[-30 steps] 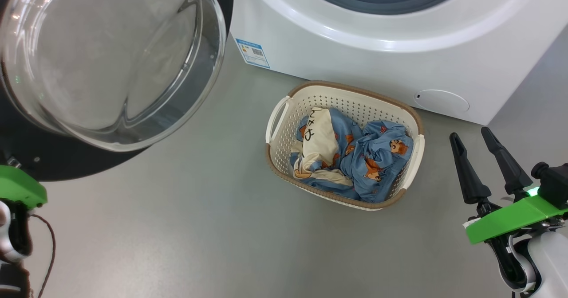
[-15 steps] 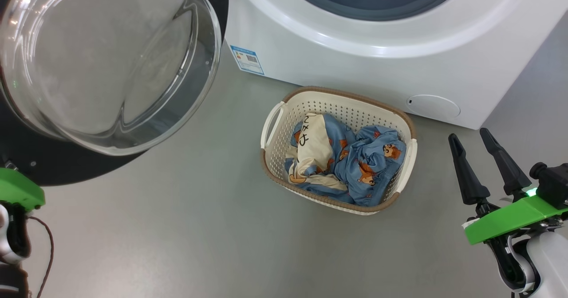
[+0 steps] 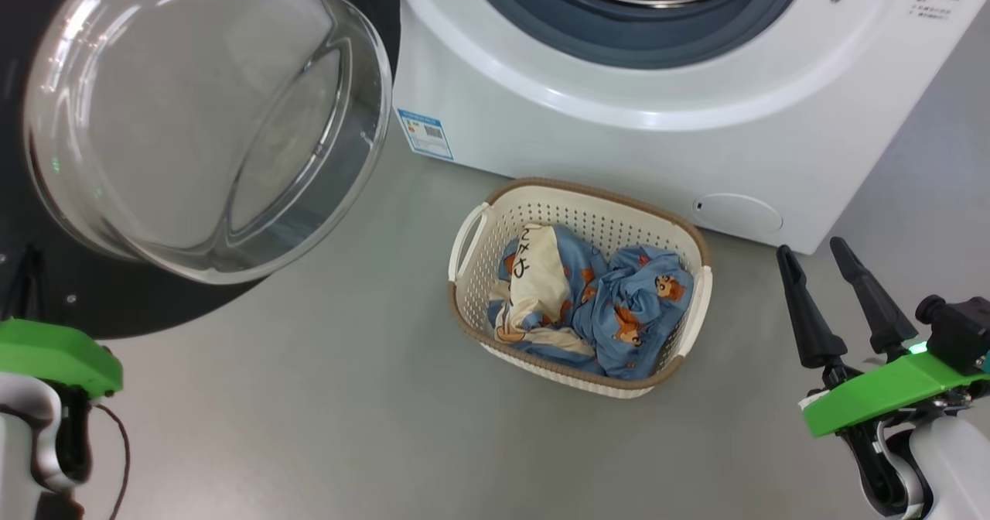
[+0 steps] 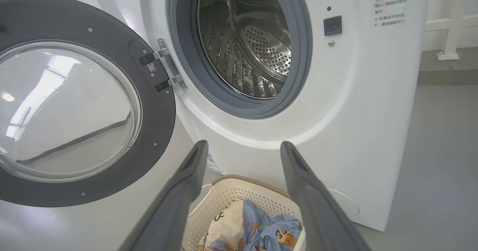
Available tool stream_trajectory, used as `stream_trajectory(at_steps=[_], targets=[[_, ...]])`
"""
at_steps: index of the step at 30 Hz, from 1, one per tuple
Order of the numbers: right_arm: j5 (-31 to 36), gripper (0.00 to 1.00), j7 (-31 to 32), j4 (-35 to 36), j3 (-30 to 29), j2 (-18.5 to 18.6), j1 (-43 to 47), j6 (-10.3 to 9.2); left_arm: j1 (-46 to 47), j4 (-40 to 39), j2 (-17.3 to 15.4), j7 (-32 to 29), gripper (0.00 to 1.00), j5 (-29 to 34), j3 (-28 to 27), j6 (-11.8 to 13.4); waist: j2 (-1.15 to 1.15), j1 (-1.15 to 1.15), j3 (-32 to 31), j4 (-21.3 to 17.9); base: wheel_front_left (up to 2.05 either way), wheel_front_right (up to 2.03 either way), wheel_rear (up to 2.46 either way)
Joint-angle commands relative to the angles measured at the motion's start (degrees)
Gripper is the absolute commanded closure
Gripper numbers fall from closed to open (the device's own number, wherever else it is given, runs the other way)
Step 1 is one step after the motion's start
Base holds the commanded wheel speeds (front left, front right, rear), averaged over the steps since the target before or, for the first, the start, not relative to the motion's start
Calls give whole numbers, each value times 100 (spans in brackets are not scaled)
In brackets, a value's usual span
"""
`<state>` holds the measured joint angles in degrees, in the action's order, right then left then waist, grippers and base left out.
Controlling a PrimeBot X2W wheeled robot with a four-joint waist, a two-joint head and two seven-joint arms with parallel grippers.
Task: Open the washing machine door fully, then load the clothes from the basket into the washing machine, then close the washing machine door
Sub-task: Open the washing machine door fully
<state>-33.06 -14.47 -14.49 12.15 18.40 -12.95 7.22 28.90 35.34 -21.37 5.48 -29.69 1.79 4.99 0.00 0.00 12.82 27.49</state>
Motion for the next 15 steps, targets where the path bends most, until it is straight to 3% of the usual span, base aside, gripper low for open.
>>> stream_trajectory(at_steps=[1, 3, 5, 6, 7, 15], targets=[[-61, 0, -52, 108, 74, 18, 69, 26, -4, -202, -297, 47, 100, -25, -183, -15, 0, 0, -94, -7, 0, 0, 0], [-53, 0, -52, 101, 71, -6, 98, 26, -89, -329, -253, 55, 100, -40, -149, -36, 0, 0, -181, -14, 0, 0, 0], [-55, 0, -52, 90, 65, -32, 133, 26, -179, -464, -200, 47, 53, -64, -108, -65, 0, 0, -266, -20, 0, 0, 0], [-56, 0, -52, 85, 63, -44, 151, 26, -223, -529, -188, 43, 7, -60, -84, -71, 0, 0, -304, -25, 0, 0, 0], [-55, 0, -52, 80, 65, -55, 168, 26, -265, -599, -174, 45, 0, -54, -60, -74, 0, 0, -343, -32, 0, 0, 0], [-26, 0, -52, 71, 82, -115, 292, 26, -663, -1314, 29, 42, 0, -30, 157, -55, 0, 0, -669, -222, 0, 0, 0]])
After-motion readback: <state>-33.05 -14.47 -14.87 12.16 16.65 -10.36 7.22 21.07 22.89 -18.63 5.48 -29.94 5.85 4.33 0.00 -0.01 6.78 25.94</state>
